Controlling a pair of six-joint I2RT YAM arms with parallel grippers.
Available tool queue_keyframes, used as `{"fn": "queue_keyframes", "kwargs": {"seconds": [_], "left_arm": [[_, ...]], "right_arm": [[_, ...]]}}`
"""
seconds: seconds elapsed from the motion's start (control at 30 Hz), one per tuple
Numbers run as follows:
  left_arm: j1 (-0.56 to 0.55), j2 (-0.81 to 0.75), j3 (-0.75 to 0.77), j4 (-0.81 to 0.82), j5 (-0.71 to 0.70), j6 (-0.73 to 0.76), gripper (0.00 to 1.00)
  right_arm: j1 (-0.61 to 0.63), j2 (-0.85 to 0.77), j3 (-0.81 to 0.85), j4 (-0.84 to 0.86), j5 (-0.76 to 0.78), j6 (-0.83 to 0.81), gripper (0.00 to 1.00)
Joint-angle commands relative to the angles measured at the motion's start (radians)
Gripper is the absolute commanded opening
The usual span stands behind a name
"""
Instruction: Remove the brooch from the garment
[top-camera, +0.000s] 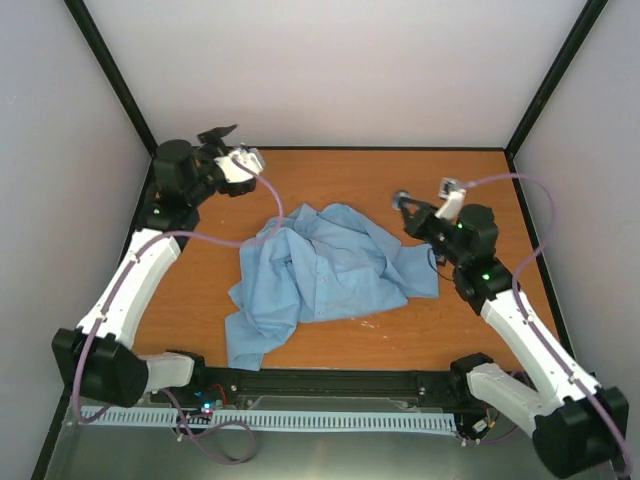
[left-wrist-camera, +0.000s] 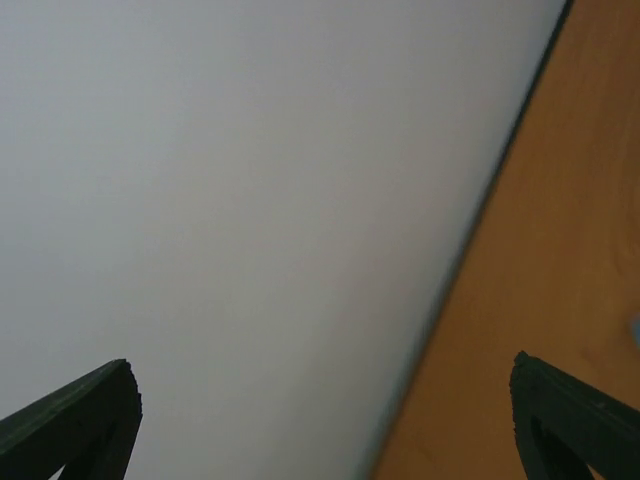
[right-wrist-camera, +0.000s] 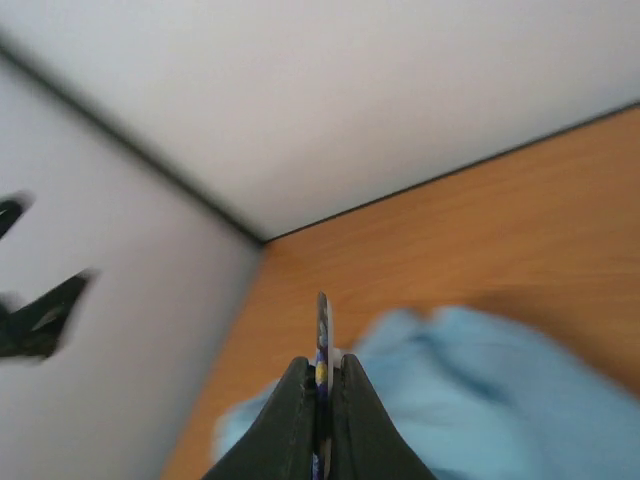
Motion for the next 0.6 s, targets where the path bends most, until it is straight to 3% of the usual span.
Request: {"fn": "queue_keyframes", "kwargs": {"seconds": [0.0,0.2,0.57], "left_arm": [[0.138,0.085,0.035,-0.293,0.073,-0.426,1.0],[0.235,0.134,0.041,-0.315,0.16,-0.622,1.0],[0.418,0.187,-0.128,-0.105,0.247,-0.781,1.0]], "right_arm": [[-0.223,-0.073,-0.129,-0.22,0.198,-0.102,0.03],[-0.413,-0.022,-0.236,-0.185,0.275,-0.116,0.03],[-0.432,0.31,-0.225,-0.008,0.242,-0.085,0.03]]}}
